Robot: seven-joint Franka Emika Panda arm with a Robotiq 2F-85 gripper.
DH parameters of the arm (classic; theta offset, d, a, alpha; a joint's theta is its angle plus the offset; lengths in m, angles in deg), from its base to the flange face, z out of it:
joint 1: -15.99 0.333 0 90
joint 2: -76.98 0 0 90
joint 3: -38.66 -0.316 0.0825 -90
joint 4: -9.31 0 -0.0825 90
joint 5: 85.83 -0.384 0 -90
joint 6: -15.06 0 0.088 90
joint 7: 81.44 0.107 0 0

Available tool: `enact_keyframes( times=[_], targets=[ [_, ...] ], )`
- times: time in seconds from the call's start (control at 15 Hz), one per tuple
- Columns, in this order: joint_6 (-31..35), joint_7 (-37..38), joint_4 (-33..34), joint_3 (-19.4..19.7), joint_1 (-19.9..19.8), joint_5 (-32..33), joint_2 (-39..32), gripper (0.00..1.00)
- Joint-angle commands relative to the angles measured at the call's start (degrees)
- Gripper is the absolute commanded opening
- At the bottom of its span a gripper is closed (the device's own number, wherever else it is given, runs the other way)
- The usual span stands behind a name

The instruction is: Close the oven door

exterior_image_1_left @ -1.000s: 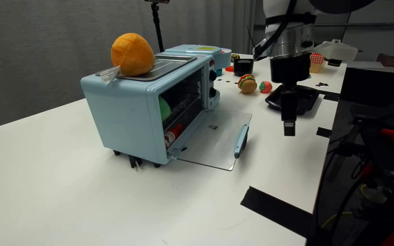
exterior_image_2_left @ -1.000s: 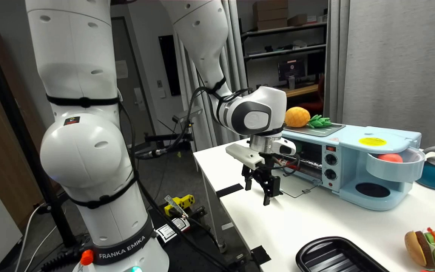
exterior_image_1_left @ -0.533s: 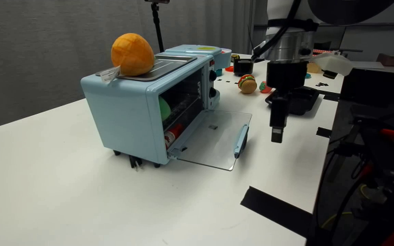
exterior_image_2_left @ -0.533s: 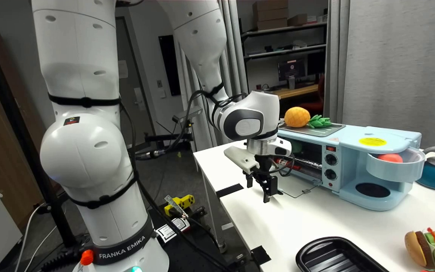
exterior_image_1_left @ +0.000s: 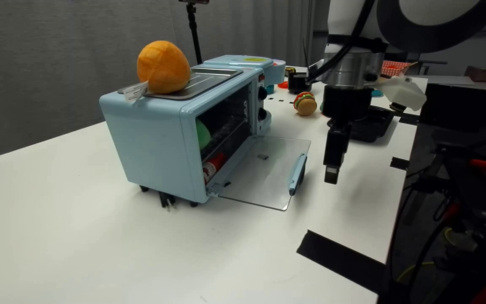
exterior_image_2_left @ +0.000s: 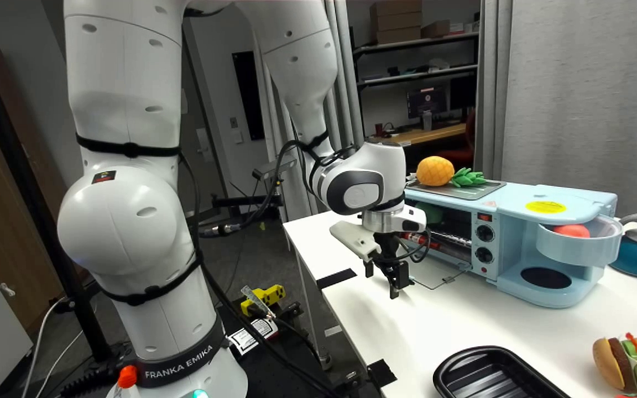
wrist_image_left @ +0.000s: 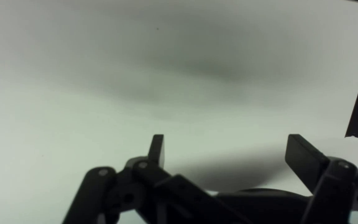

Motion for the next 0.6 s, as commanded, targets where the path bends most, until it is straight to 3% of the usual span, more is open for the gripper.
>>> enact_keyframes(
  times=[0.0,0.53],
  targets=[
    [4.6,-1.0,1.5,-2.3,-2.6,-0.6,-2.8,1.0],
    [9.7,0.7,3.8,-2.4,-3.9,2.4,-6.5,1.0]
  ],
)
